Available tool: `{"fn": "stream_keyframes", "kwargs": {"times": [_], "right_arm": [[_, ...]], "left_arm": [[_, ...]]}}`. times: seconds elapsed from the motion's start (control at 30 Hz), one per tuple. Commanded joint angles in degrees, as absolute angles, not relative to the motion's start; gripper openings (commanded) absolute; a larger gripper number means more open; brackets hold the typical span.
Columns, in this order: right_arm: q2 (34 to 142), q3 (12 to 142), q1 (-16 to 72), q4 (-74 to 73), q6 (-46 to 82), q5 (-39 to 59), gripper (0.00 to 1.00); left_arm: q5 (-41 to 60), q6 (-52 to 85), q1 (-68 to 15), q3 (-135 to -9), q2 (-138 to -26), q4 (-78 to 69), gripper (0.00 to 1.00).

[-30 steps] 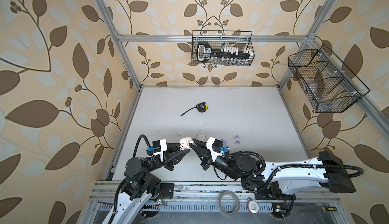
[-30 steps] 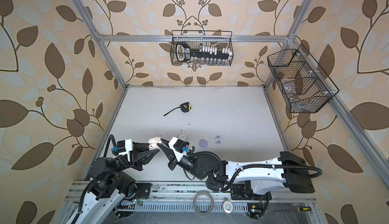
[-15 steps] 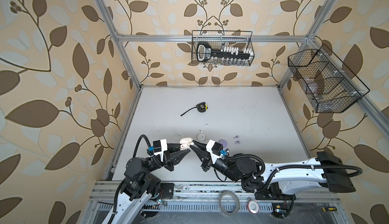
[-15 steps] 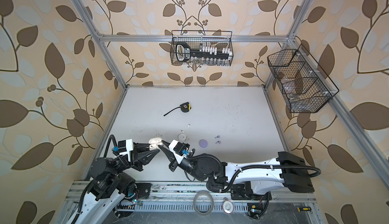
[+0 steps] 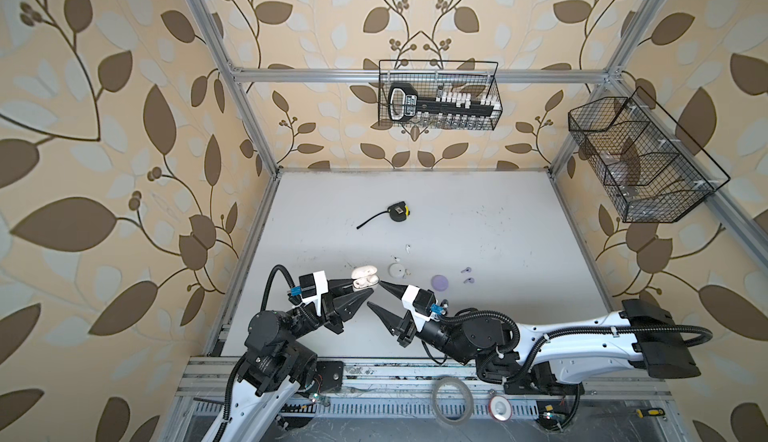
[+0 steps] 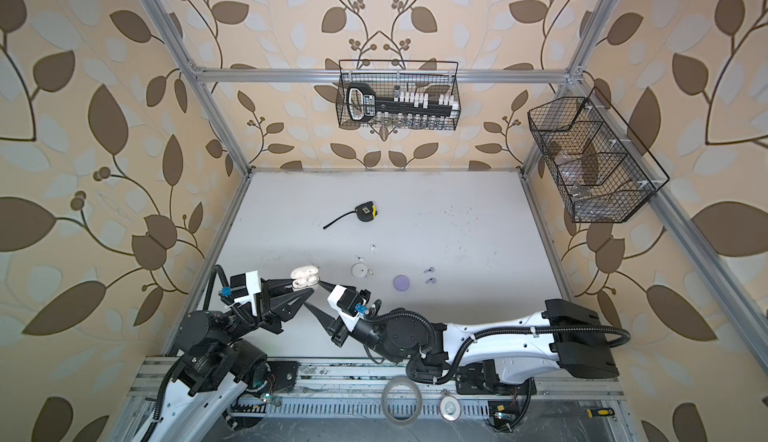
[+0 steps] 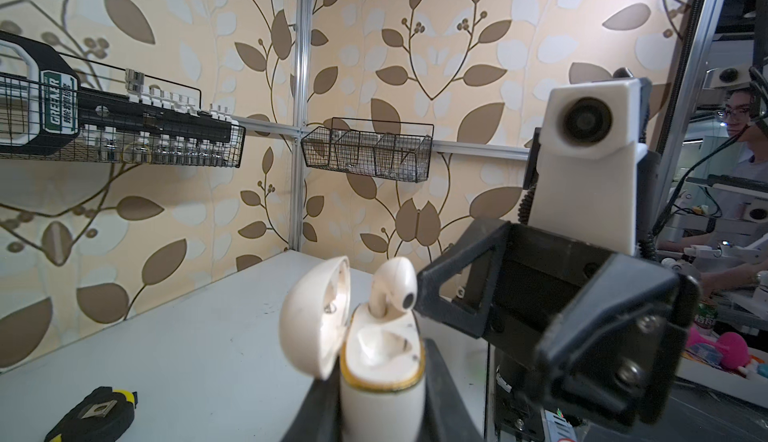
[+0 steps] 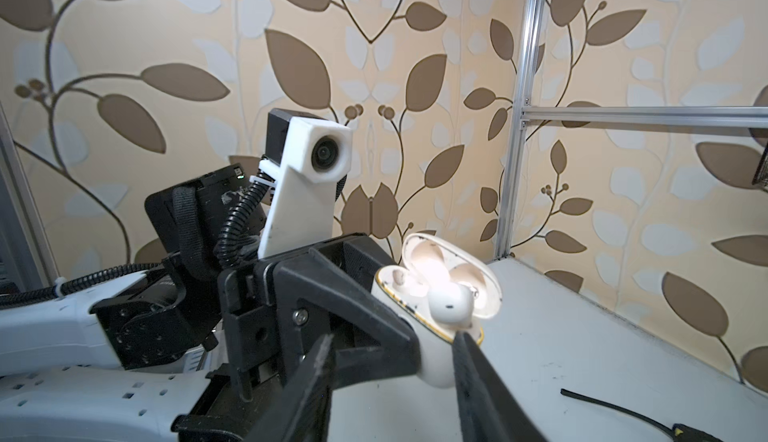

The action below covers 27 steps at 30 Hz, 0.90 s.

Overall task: Insert the wireless bluetooth earbuds into the charging case
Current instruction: 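Lower the earbud into the open cream case slot with the right gripper, then open the right gripper and push the earbud down into the case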

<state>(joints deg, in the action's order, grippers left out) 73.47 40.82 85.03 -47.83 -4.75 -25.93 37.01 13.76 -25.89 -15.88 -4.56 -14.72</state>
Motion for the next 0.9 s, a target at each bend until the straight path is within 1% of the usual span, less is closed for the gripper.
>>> {"fn": "stream_keyframes", "kwargs": {"times": [0.0,0.13,0.27,0.33,0.4,0.47,0.6,0.77,0.87], "right_arm": [[70.52,39.76,85.85,-46.78,-5.16,-24.81,0.49],[66.73,38.58,85.97,-45.31,-4.79,-24.77,0.46],[62.92,39.77,84.56,-39.55,-3.4,-22.82,0.4],[61.31,41.27,82.54,-35.35,-1.16,-20.63,0.38],[60.27,43.08,79.44,-30.61,1.54,-16.25,0.33],[59.79,43.46,78.08,-29.22,2.36,-13.59,0.3],[60.73,44.07,77.96,-28.79,2.46,-13.3,0.27],[63.74,46.95,77.78,-27.22,2.89,-11.68,0.25],[65.78,49.08,77.86,-25.55,3.07,-12.64,0.23]], "left_arm": [[36.12,12.62,-25.9,-17.9,-4.14,-17.06,0.0],[36.54,11.66,-25.9,-17.76,-4.33,-17.05,0.0],[37.98,10.68,-25.84,-17.6,-4.73,-17.4,0.0],[39.02,10.37,-25.92,-17.6,-5.16,-17.71,0.0],[39.53,10.37,-25.85,-17.66,-5.61,-18.1,0.0],[39.72,10.3,-25.83,-17.74,-5.93,-18.19,0.0],[40.03,10.11,-25.88,-17.71,-6.39,-18.45,0.0],[40.67,10.24,-25.9,-17.92,-6.61,-18.35,0.0],[41.13,10.37,-25.85,-18.0,-6.39,-18.26,0.0]]}}
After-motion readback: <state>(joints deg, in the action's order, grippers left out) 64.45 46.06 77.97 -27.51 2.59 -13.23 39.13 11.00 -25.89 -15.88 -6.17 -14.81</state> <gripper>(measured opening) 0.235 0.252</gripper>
